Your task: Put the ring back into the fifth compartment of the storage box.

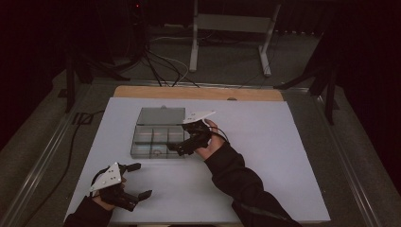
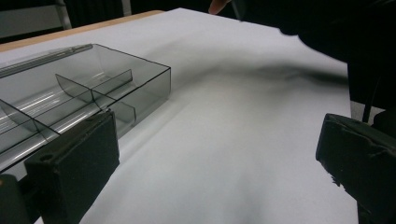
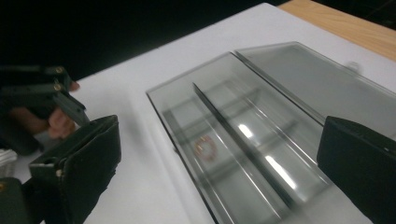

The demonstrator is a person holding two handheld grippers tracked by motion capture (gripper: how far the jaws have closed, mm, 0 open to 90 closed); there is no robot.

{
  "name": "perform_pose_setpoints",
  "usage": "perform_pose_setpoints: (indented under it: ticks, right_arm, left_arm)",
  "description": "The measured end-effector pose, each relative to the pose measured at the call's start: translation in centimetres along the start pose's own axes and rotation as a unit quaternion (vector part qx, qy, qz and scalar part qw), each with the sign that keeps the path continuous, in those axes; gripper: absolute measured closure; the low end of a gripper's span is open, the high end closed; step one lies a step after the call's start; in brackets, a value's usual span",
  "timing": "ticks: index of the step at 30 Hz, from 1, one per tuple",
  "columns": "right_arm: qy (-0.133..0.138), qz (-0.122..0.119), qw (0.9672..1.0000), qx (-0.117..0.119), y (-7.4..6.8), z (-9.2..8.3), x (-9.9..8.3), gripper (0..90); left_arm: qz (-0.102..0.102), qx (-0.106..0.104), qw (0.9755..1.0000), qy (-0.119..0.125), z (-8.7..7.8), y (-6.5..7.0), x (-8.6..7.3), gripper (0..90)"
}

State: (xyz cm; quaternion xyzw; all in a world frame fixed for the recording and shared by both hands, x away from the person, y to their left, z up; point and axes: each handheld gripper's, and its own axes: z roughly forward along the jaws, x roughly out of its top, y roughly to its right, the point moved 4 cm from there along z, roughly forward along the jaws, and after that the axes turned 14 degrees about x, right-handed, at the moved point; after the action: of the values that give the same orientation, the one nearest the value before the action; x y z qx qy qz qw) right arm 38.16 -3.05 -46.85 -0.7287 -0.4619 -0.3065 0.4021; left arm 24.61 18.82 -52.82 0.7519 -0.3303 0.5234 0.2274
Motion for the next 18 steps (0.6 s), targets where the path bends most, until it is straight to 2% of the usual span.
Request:
perform_pose_setpoints:
  ticks: [8,9,18]
  right_arm:
    - [0.007,0.006,0.9993,-0.036,0.6,-4.6,-2.3,0.0]
    - [0.009,0.011,0.999,-0.043,0.8,-5.6,-3.0,0.0]
    - [0.018,0.019,0.998,-0.058,0.5,-8.6,-5.7,0.0]
  left_arm:
    - [0.002,-0.001,1.0,-0.003,0.2,0.0,0.0,0.6]
    - [0.002,0.0,1.0,-0.003,0.2,0.0,0.0,0.7]
    - [0.001,0.001,1.0,-0.004,0.3,0.0,-0.1,0.6]
